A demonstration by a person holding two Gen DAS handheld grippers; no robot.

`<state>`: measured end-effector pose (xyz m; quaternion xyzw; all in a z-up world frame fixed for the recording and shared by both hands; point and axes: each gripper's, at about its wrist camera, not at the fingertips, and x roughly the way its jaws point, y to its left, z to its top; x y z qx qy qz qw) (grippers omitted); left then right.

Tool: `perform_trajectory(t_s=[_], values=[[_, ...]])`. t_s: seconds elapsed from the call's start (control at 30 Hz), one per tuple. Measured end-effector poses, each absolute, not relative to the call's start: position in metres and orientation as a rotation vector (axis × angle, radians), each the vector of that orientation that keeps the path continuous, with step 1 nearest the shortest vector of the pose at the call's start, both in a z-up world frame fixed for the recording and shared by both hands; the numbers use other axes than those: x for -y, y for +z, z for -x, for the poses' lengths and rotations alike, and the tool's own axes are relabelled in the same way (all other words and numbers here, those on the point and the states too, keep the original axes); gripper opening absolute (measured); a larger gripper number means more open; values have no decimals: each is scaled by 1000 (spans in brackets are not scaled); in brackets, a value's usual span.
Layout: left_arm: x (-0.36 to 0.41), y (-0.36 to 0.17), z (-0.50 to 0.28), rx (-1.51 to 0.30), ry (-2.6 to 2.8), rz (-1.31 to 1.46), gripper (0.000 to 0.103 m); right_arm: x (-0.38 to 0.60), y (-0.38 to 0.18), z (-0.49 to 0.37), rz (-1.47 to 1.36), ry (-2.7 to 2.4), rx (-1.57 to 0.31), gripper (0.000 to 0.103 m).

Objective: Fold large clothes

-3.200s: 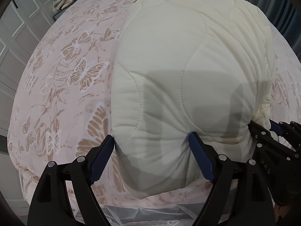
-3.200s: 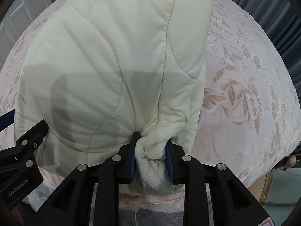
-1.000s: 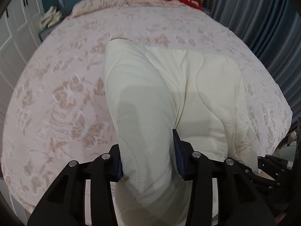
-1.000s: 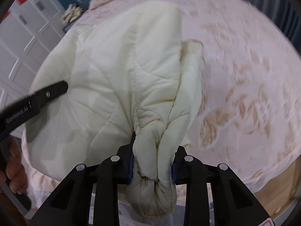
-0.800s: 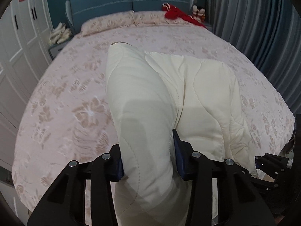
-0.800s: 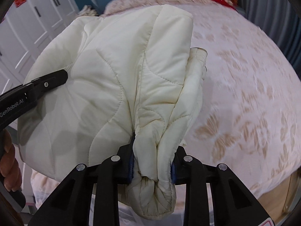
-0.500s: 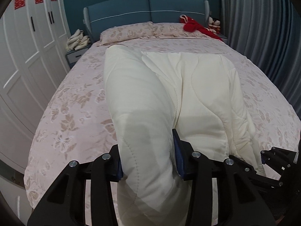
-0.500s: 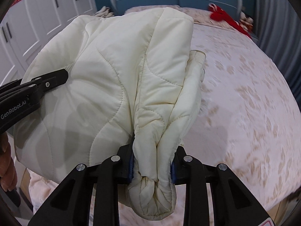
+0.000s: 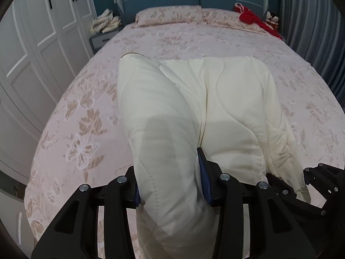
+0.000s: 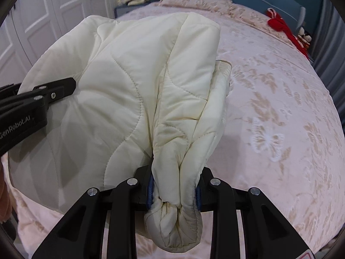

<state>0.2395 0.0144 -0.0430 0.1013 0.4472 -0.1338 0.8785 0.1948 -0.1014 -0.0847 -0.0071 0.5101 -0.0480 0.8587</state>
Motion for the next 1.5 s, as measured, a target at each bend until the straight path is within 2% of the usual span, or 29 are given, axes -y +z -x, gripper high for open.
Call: perform_trajectory(t_s=[0.2, 0.47, 0.63, 0.7, 0.8, 1.0, 1.03, 1.1, 1.13, 1.23, 1.5], values=[[-27, -89, -252, -1001, -266, -213, 41, 83, -123, -204, 73, -119, -1121, 28], [-26, -104, -252, -986, -251, -227, 45, 78, -136, -209, 85, -135, -1138, 30], [-34, -107, -251, -978, -227, -219, 58, 84, -139, -209, 29, -128, -1143, 42], [-40, -100, -246, -974, -190, -238, 70, 90, -132, -204, -28, -112, -1146, 46], [-49, -84, -227, -937, -138, -296, 80, 102, -116, -193, -120, -103, -1152, 53], [-70, -57, -188, -939, -92, -271, 83, 96, -56, -152, -53, -153, -1060, 53], [-74, -54, -184, -947, -90, -238, 83, 91, -47, -146, -26, -150, -1041, 52], [-79, -50, -174, -967, -92, -170, 83, 83, -36, -138, -2, -134, -1023, 35], [-80, -50, -171, -974, -91, -149, 83, 81, -33, -136, -6, -124, -1023, 24], [-78, -50, -163, -993, -87, -111, 83, 76, -33, -135, -13, -87, -1033, 7], [-67, -76, -161, -1055, -53, -126, 81, 70, -68, -143, -3, -86, -1112, 6]])
